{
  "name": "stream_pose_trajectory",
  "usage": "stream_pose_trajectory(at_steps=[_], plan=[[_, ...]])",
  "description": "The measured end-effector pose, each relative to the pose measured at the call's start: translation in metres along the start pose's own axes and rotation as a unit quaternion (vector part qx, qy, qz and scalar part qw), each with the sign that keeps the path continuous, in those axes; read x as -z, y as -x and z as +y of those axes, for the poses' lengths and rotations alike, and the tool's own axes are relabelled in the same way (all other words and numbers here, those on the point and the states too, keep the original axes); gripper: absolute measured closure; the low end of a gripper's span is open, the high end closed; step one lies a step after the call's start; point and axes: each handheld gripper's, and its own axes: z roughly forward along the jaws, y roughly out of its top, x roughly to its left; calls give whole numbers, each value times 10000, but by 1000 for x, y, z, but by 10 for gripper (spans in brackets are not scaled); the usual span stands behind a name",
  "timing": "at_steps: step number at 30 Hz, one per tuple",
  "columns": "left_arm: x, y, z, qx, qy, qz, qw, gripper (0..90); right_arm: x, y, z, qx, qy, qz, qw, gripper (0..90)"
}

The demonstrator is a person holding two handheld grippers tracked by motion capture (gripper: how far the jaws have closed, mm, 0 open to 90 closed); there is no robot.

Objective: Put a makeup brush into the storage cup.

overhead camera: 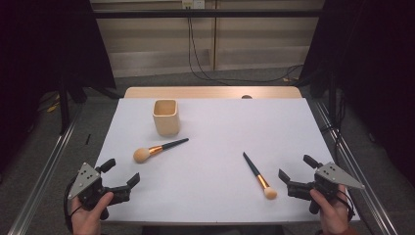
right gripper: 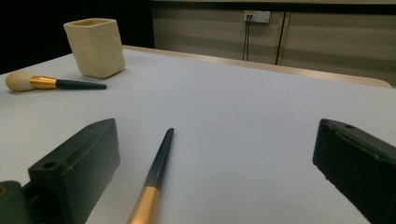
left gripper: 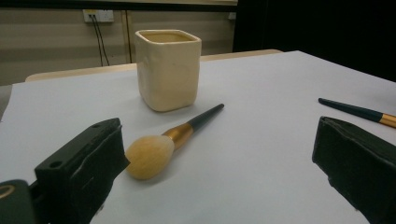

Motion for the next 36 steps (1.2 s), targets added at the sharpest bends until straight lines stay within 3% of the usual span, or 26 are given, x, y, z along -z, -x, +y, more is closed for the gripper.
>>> stream_pose_trajectory(at_steps=[11, 18, 28, 36], plan=[[-5, -2, 1, -128, -97, -62, 9999, 28, -4, 3, -1, -44, -47, 6, 10000, 3], [-6, -9, 4, -168, -114, 36, 9998, 28, -5, 3, 0, -62, -17, 10, 10000, 2], [-21, -16, 21, -358, -161, -15, 9992, 25, -2, 3, -1, -37, -11, 135, 9999, 0], [-33, -13, 33, -493, -255, -97, 9984, 24, -1, 2, -2, 41, -31, 186, 9998, 0]])
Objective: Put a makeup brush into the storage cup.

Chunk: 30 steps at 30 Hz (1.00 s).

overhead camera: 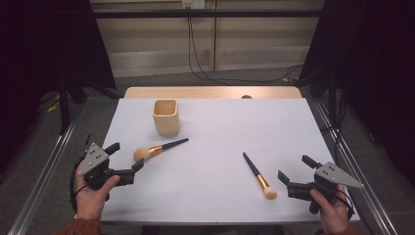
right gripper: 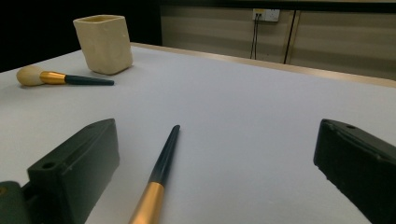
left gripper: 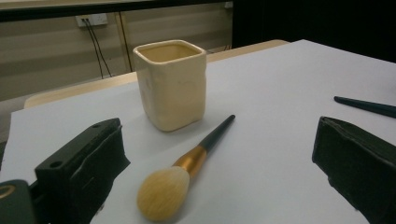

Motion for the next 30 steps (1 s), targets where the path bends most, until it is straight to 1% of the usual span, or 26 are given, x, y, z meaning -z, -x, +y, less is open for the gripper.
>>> stream_pose_trajectory(at_steps=[1, 2, 3, 4, 7, 8, 10, 11, 13, 14, 16, 17, 18, 19, 20, 22, 23, 24, 25, 27, 28, 29, 30], plan=[[-2, 0, 1, -22, -27, -5, 10000, 24, 0, 0, 0, -4, -5, 4, 10000, 0], [-4, 1, 3, -29, -32, -85, 10000, 25, -1, -1, 0, 25, -5, 21, 10000, 0], [-6, 2, 4, -29, -46, -102, 9999, 25, -1, -1, 0, 48, -12, 31, 10000, 0], [-9, 2, 8, -79, -59, -158, 9998, 25, -2, -2, 0, 61, -21, 48, 10000, 1], [-11, 1, 10, -76, -44, -172, 9998, 25, -3, -2, 0, 66, -52, 58, 9999, 1], [-12, 0, 11, -114, -77, -190, 9997, 25, -3, -2, 0, 50, -49, 63, 10000, 1], [-14, -1, 13, -95, -95, -182, 9997, 25, -4, -3, 0, 48, -48, 67, 10000, 0], [-16, -2, 14, -100, -132, -232, 9996, 25, -4, -2, 0, 59, -48, 70, 9999, 1], [-18, -4, 15, -142, -191, -191, 9995, 27, -4, -1, 0, 45, -45, 60, 10000, 1], [-20, -5, 15, -143, -248, -208, 9994, 27, -4, -1, 0, 45, -45, 60, 10000, 1], [-23, -8, 16, -170, -306, -124, 9993, 27, -4, -1, 0, 39, -40, 53, 10000, 1], [-24, -9, 15, -162, -289, -108, 9994, 27, -4, -2, 0, 76, -45, 66, 9999, 1], [-26, -12, 15, -168, -306, -42, 9994, 27, -4, -2, 0, 79, -45, 71, 9999, 1], [-26, -12, 15, -168, -306, -42, 9994, 26, -4, -3, 0, 75, -45, 77, 9999, 1], [-27, -14, 15, -134, -290, 5, 9995, 26, -4, -3, 0, 83, -50, 72, 9999, 1], [-28, -15, 16, -129, -270, 2, 9996, 26, -3, -4, 0, 82, -42, 82, 9999, 1], [-30, -15, 16, -122, -309, 25, 9994, 26, -3, -5, 1, 74, -45, 91, 9999, 1], [-33, -17, 17, -158, -360, 25, 9992, 26, -3, -5, 1, 70, -43, 97, 9999, 1], [-33, -17, 17, -158, -360, 25, 9992, 26, -3, -5, 1, 70, -43, 97, 9999, 1], [-37, -19, 17, -211, -465, -7, 9987, 26, -5, -6, 1, 82, -65, 116, 9999, 1], [-39, -19, 18, -244, -527, -6, 9983, 27, -5, -6, 1, 84, -74, 118, 9999, 1], [-42, -20, 19, -320, -605, -2, 9977, 28, -6, -6, 1, 98, -82, 132, 9998, 1], [-43, -21, 20, -345, -634, -10, 9974, 29, -6, -6, 1, 105, -80, 143, 9998, 1]])
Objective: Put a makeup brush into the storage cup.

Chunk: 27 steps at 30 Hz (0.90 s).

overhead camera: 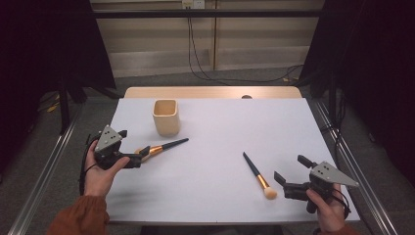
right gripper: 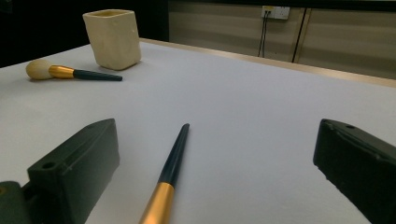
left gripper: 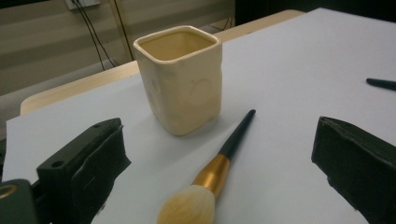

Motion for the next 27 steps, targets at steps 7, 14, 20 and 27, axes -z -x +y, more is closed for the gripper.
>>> stream_pose_trajectory(at_steps=[7, 14, 20, 27], plan=[[-12, -6, 6, -33, -271, -64, 9996, 33, -1, 0, 0, -6, 6, 8, 10000, 1], [-22, -11, 12, -198, -629, -56, 9978, 33, 0, 0, -1, -1, -30, 6, 10000, 1], [-32, -10, 12, -335, -996, -155, 9943, 41, 0, 0, -1, 17, -33, -1, 10000, 2], [-38, -8, 19, -476, -1314, -283, 9898, 48, 0, -1, -1, 21, -49, 6, 10000, 1]])
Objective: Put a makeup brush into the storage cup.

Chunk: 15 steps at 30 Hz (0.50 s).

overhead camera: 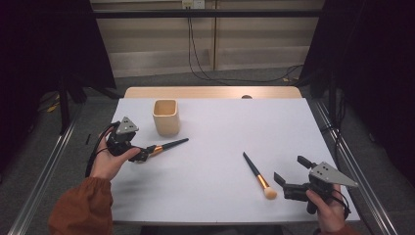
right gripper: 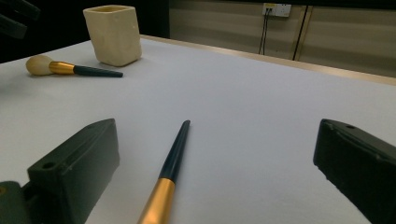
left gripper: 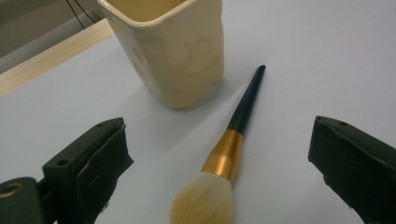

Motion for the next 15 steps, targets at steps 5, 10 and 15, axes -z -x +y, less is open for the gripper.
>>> stream_pose_trajectory(at_steps=[5, 10, 15], plan=[[-3, 1, 7, -220, -275, -121, 9993, 48, 0, 1, 0, -10, -3, -1, 10000, 1], [-8, -1, 10, -382, -635, -149, 9971, 49, 0, 0, 0, -17, -9, -6, 10000, 1], [-11, 0, 16, -513, -964, -215, 9938, 56, 0, 0, 0, -11, -17, -6, 10000, 1]])
